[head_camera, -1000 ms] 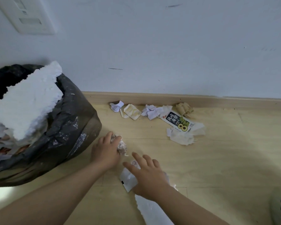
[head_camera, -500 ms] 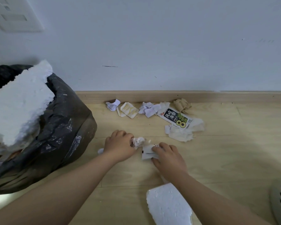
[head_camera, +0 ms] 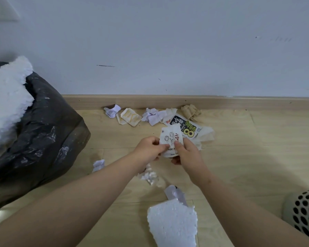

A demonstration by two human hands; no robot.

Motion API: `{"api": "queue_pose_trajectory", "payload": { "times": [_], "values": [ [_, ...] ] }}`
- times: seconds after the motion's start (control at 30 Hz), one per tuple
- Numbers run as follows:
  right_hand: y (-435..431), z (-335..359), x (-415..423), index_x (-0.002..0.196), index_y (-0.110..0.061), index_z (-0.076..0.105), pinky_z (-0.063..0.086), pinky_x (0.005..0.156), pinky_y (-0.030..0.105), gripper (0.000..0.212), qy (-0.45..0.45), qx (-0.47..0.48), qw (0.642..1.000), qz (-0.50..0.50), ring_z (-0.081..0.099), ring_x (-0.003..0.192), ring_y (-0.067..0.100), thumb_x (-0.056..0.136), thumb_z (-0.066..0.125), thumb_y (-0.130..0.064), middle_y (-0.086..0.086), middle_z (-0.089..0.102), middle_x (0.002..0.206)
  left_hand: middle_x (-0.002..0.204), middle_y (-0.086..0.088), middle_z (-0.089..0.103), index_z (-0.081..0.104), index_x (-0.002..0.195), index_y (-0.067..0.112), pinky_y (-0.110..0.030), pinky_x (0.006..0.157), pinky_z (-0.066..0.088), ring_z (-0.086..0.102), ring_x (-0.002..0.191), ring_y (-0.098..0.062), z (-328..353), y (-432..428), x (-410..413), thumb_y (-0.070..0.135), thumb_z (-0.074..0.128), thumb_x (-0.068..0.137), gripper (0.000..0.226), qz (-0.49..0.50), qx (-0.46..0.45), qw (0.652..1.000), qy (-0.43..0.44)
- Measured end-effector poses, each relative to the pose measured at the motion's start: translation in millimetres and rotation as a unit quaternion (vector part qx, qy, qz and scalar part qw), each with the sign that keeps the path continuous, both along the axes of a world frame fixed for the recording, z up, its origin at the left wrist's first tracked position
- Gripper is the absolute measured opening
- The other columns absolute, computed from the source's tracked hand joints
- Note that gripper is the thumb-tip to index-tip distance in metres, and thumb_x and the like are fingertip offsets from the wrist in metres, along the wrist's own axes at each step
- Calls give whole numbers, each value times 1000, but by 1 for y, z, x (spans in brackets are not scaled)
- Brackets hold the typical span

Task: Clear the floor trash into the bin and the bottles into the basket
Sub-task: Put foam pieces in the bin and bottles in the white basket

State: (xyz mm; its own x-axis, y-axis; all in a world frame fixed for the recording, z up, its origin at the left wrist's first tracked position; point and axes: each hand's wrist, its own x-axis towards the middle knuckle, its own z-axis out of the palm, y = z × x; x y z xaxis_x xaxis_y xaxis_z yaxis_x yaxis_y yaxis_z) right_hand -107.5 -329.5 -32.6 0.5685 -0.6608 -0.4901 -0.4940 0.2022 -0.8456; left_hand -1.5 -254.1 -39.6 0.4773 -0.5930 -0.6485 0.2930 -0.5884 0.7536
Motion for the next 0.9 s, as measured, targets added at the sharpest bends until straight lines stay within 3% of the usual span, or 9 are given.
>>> {"api": "queue_pose_trajectory", "payload": {
  "times": [0.1, 0.2, 0.3, 0.37, 0.5, 0.63, 0.73, 0.83, 0.9],
  "values": [
    [-19, -3, 7, 99, -13, 58, 46, 78, 37, 23, 54, -128, 990, 23, 55, 86, 20, 100, 38, -25, 0, 58, 88, 88, -5, 65, 54, 84, 15, -31, 68, 53, 62, 75, -18, -9, -1, 8, 13, 59, 91, 9, 88, 2, 994, 66],
    [-46, -8, 11, 119, -10, 57, 41, 85, 32, 30, 140, -261, 952, 72, 53, 105, 25, 99, 37, -19, 7, 60, 113, 86, -9, 66, 57, 88, 13, -32, 62, 49, 61, 74, -26, -23, 8, 18, 11, 55, 93, 5, 132, 40, 989, 60],
    [-60, -20, 17, 137, -13, 44, 37, 102, 39, 42, 215, -279, 922, 163, 43, 124, 32, 96, 37, -16, 10, 46, 139, 81, -10, 67, 58, 85, 13, -28, 48, 46, 63, 67, -27, -33, 20, 23, 10, 56, 92, 8, 150, 37, 987, 42],
    [-53, -29, 14, 137, -13, 42, 35, 102, 37, 43, 235, -267, 914, 198, 42, 125, 32, 95, 36, -14, 9, 46, 140, 79, -9, 69, 59, 83, 14, -25, 43, 48, 65, 62, -23, -35, 24, 23, 13, 59, 91, 8, 145, 28, 989, 27],
    [-20, -43, -9, 117, -18, 59, 40, 88, 34, 32, 229, -377, 874, 206, 51, 107, 27, 95, 37, -16, 2, 60, 120, 76, -6, 69, 61, 83, 12, -26, 44, 53, 64, 46, -11, -40, 28, 28, 13, 62, 89, 6, 139, 7, 990, 35],
    [-19, -37, -11, 92, -12, 64, 39, 67, 34, 26, 243, -386, 880, 131, 59, 90, 29, 94, 41, -23, 8, 67, 91, 77, -7, 69, 61, 85, 13, -28, 48, 55, 64, 49, -13, -41, 29, 31, 13, 62, 89, 5, 124, -1, 991, 55],
    [-37, -28, 3, 114, -16, 62, 39, 82, 36, 28, 240, -410, 878, 53, 50, 105, 29, 91, 53, -28, 9, 61, 113, 76, -6, 68, 60, 83, 14, -28, 48, 55, 64, 53, -15, -42, 28, 31, 13, 62, 89, 7, 125, 6, 991, 50],
    [-55, -24, 18, 138, -17, 40, 35, 98, 41, 63, 290, -271, 917, 37, 39, 125, 33, 83, 64, -38, 11, 45, 136, 78, -7, 69, 60, 85, 13, -26, 45, 55, 66, 53, -15, -41, 27, 30, 14, 62, 90, 5, 118, 12, 992, 47],
    [-61, -28, 23, 139, -16, 34, 34, 99, 42, 69, 330, -227, 915, 46, 37, 126, 36, 81, 67, -34, 14, 44, 137, 78, -7, 69, 59, 87, 12, -26, 46, 55, 67, 52, -14, -38, 27, 29, 14, 61, 90, 4, 116, 12, 992, 45]
  ]
}}
